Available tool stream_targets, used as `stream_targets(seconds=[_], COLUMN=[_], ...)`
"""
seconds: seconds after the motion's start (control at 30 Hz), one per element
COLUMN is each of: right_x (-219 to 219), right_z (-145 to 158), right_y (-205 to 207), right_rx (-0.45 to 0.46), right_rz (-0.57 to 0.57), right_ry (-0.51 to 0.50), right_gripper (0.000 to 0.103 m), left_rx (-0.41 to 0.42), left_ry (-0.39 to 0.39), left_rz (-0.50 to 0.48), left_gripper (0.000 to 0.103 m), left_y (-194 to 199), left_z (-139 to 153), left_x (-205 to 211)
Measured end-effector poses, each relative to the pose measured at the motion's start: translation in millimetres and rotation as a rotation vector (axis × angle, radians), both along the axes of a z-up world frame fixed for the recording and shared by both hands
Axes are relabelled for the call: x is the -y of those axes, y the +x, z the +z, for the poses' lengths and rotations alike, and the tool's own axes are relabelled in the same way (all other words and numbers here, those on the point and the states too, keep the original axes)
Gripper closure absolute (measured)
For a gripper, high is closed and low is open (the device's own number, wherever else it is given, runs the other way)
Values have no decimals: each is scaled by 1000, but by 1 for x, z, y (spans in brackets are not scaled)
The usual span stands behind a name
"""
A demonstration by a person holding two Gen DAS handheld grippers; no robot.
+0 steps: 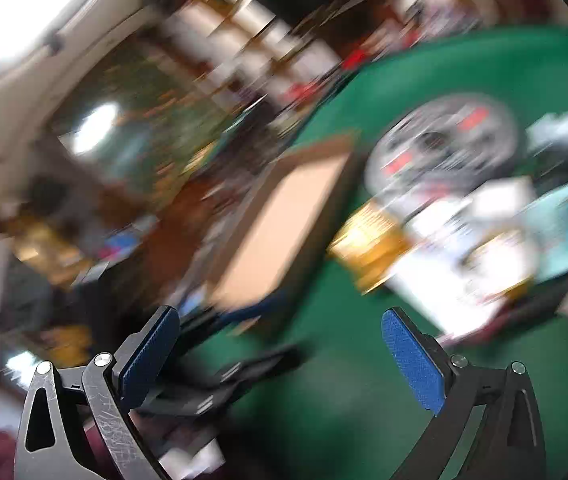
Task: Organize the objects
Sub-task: 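Reach the left gripper to the white barcode box and grasp it, then lift the white box with the left gripper while the right gripper grasps the pink-bordered ointment box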
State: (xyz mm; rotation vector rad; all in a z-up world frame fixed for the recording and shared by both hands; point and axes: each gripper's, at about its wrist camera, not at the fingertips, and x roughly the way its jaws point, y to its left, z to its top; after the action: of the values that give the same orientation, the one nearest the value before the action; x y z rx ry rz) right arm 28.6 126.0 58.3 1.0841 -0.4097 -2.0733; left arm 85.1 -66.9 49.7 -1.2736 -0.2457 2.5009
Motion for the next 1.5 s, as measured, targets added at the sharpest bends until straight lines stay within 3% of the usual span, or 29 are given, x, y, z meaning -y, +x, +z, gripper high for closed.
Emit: stream_targets(seconds=[0.17, 0.3, 0.4, 0.43, 0.57, 0.7, 0.93, 1.0, 1.03, 1.07, 1.2, 1.3, 1.5], right_x=[10, 31, 41, 40, 17, -15, -110, -126, -134, -142, -150, -144, -127], right_z=[-37, -51, -52, -53, -41, -32, 15, 19, 19, 20, 23, 21, 5], right_y=[-28, -21, -9, -10, 3, 15, 27, 23, 23, 26, 32, 33, 28], right_rx=[62, 240, 312, 310, 215, 146, 39, 28, 26, 24, 15, 17, 29], right_rz=[-58, 162, 288, 281, 141, -15, -295, -349, -370, -391, -416, -406, -457], right_ry=[98, -90, -222, -239, -195, -169, -91, -70, -64, -61, -46, -16, 170], right_gripper=[0, 0, 0, 0, 0, 0, 0, 0, 0, 0, 0, 0, 0], left_rx=[-10, 15, 30, 37, 45, 41, 17, 27, 34, 12, 20, 13, -158], left_ry=[23, 46, 65, 74, 70, 12, -125, -149, -161, -173, -129, -39, 100], left_rz=[42, 66, 74, 75, 62, 28, 8, 0, 4, 13, 23, 25, 1], left_gripper=[28, 27, 27, 27, 27, 27, 28, 50, 70, 77, 77, 77, 77], left_y=[10, 11, 9, 9, 6, -1, -25, -33, -35, -35, -34, -26, 21], left_z=[0, -6, -9, -11, -14, -16, -28, -36, -39, -40, -44, -40, 17], left_x=[4, 10, 11, 11, -1, -29, -80, -89, -90, -89, -76, -63, -39])
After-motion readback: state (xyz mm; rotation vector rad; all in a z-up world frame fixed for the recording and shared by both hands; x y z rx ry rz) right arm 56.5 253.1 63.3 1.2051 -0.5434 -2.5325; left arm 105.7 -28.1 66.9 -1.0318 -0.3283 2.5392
